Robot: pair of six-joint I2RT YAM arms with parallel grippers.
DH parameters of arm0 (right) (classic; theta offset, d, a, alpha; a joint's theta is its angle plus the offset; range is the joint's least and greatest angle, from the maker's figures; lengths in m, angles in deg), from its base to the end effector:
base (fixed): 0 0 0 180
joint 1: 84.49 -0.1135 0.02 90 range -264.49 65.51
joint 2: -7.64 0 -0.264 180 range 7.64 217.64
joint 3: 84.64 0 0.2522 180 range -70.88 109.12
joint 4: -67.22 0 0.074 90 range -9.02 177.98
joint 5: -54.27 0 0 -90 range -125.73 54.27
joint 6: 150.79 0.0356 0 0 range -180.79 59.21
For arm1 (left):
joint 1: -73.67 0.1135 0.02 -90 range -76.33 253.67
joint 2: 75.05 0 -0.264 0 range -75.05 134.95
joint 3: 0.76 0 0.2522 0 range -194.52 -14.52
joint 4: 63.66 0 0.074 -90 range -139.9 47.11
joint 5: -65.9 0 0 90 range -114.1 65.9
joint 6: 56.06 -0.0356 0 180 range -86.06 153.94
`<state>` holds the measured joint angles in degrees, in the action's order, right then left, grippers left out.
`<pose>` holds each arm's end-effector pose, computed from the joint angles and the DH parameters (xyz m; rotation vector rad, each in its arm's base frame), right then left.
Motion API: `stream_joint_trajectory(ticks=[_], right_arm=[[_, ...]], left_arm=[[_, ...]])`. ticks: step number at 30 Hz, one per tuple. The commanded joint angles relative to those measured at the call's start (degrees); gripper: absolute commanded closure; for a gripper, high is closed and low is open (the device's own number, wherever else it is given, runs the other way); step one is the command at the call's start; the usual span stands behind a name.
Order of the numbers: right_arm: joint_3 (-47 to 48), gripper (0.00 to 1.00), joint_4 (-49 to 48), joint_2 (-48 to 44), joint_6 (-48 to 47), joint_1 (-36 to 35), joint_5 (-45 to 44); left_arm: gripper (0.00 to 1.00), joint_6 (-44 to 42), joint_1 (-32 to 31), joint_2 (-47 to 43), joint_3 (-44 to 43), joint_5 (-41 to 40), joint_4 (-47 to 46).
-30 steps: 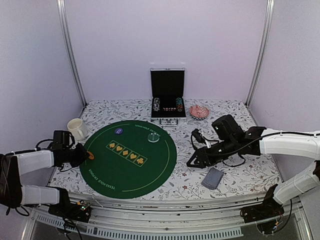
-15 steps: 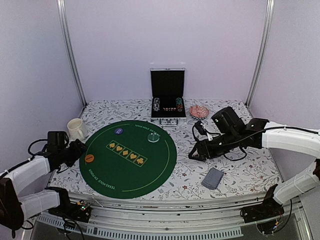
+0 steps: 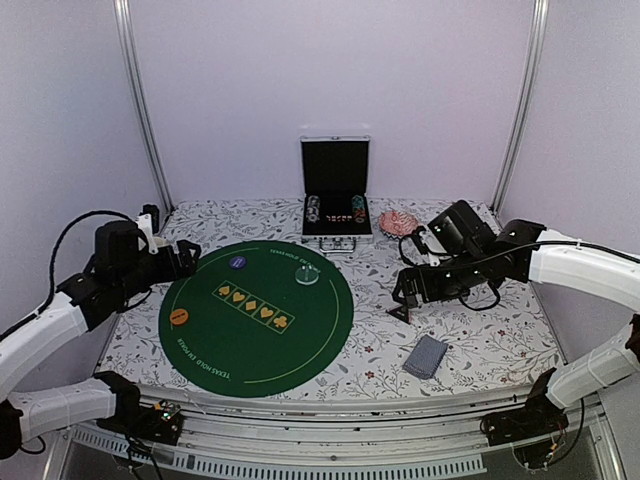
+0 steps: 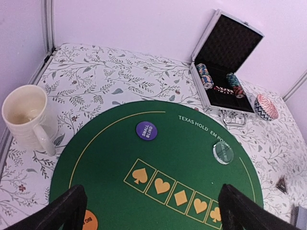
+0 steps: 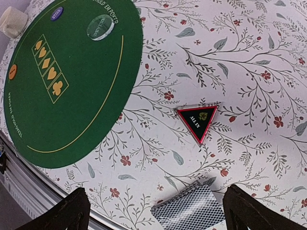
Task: Distribute texas hold em gaming equipment
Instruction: Move the face-down deck piles to the corner of the board.
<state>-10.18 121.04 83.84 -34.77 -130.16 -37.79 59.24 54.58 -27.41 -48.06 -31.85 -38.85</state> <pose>0.1903 0.1930 0.2719 -0.4294 2.5646 0.4340 0.1842 -0.0587 0.2606 -0.1964 2.0142 -0.3584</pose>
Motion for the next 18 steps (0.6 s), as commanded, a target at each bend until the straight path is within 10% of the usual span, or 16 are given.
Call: stream_joint_trajectory(ticks=[1, 18], right_arm=[[0.8, 0.01, 1.8, -1.0, 1.4, 0.4, -4.9], [-1.4, 0.01, 4.2, -3.3, 6.1, 1.0, -6.7]], left_arm=[[0.02, -8.4, -6.4, 2.5, -2.9, -1.2, 1.2], [0.02, -27.6, -18.6, 11.4, -10.3, -3.2, 3.1]])
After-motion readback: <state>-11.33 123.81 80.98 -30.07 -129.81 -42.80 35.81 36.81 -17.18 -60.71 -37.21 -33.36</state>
